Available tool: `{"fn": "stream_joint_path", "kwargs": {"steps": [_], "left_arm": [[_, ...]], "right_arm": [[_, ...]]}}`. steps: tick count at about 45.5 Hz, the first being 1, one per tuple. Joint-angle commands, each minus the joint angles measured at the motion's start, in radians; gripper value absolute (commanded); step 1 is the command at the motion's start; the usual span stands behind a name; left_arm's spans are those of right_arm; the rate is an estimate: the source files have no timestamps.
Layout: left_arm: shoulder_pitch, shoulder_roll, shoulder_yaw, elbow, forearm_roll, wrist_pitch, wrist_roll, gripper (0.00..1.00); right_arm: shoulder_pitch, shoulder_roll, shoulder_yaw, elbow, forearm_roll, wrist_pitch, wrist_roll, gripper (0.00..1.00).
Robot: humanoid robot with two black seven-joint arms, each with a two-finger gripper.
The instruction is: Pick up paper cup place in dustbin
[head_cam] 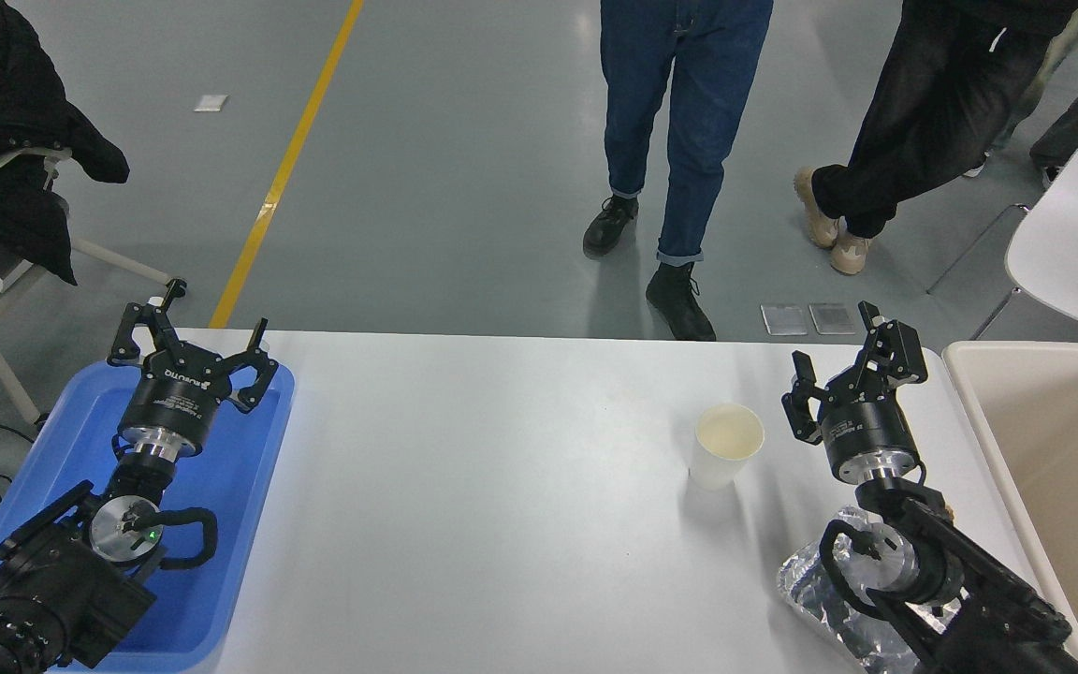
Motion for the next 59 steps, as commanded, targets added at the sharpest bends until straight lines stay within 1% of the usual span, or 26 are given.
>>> {"fn": "stream_joint_path", "kwargs": {"steps": [1, 5, 23, 41, 50, 56, 59], "left_arm": [[-0.001, -0.001, 0.0, 0.001, 0.0, 0.0, 0.002, 1.0], [-0.001, -0.001, 0.001, 0.001, 0.003, 0.0, -0.004, 1.0], [-0.001, 0.001, 0.0, 0.0, 0.0, 0.0, -0.002, 1.0], [-0.001, 0.001, 0.0, 0.001, 0.0, 0.0, -0.002, 1.0], [-0.001, 0.001, 0.0, 0.001, 0.0, 0.0, -0.002, 1.0], [-0.003, 0.001, 0.001, 0.0, 0.0, 0.0, -0.002, 1.0], [-0.003, 0.001, 0.001, 0.0, 0.0, 0.0, -0.002, 1.0]], "right_arm": [[0.002, 0.0, -0.001, 0.0, 0.0, 0.0, 0.0, 1.0], [0.004, 0.0, -0.001, 0.0, 0.0, 0.0, 0.0, 1.0], [0.011, 0.008, -0.001, 0.0, 0.0, 0.0, 0.0, 1.0], [0.024, -0.009, 0.001, 0.002, 0.0, -0.005, 0.0, 1.0], [0.034, -0.105, -0.022, 0.014, 0.003, 0.0, 0.0, 1.0], [0.069, -0.201, -0.16, 0.049, 0.006, -0.002, 0.0, 1.0], [0.106, -0.271, -0.246, 0.049, 0.006, 0.001, 0.0, 1.0]]}}
